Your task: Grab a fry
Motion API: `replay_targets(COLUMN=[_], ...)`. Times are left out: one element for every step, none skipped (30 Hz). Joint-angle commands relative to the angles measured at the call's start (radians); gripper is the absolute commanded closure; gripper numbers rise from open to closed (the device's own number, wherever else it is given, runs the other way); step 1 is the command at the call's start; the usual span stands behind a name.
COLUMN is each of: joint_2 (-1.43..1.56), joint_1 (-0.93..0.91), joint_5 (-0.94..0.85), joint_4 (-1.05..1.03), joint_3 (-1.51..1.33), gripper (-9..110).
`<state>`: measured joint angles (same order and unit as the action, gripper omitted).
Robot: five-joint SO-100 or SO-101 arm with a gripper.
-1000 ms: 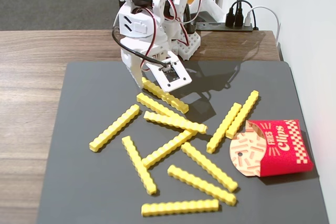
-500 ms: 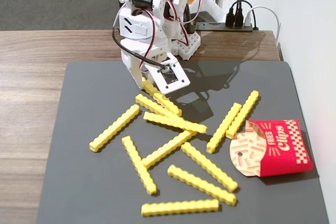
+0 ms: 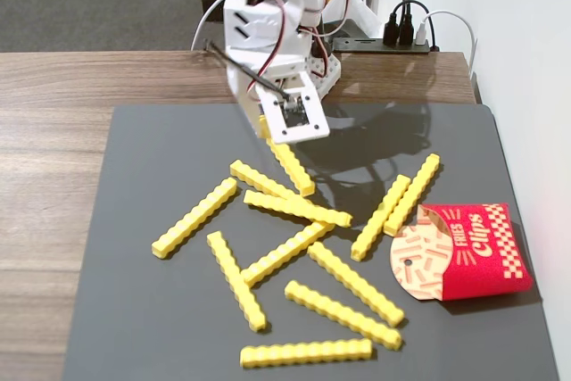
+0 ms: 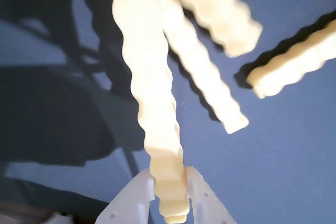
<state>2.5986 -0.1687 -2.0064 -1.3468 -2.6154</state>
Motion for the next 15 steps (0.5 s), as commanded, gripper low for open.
replay_targets(joint_2=[0.032,0.037,0.040,0.041,0.043,0.044,0.043,0.038,0.028,0.012,-0.003,-0.015,-0.029,-0.041,-0.051], joint_1=[0.046,0.055,0.064,0.072,0.080,0.087,0.092,0.095,0.098,0.100,0.101,0.103,0.106,0.112,0.118], joint_5=[0.120,0.150,0.184,0.216,0.241,0.272,0.291,0.308,0.321,0.334,0.345,0.360,0.374,0.388,0.403], joint_4=[-0.028,-0.037,-0.041,-0.048,-0.052,-0.052,-0.054,-0.055,-0.055,-0.055,-0.057,-0.055,-0.055,-0.057,-0.057], joint_3=[0.087,0.104,0.120,0.135,0.147,0.158,0.169,0.176,0.186,0.195,0.207,0.219,0.232,0.247,0.261], gripper=[101,101,101,101,101,101,101,101,101,101,101,101,101,101,101])
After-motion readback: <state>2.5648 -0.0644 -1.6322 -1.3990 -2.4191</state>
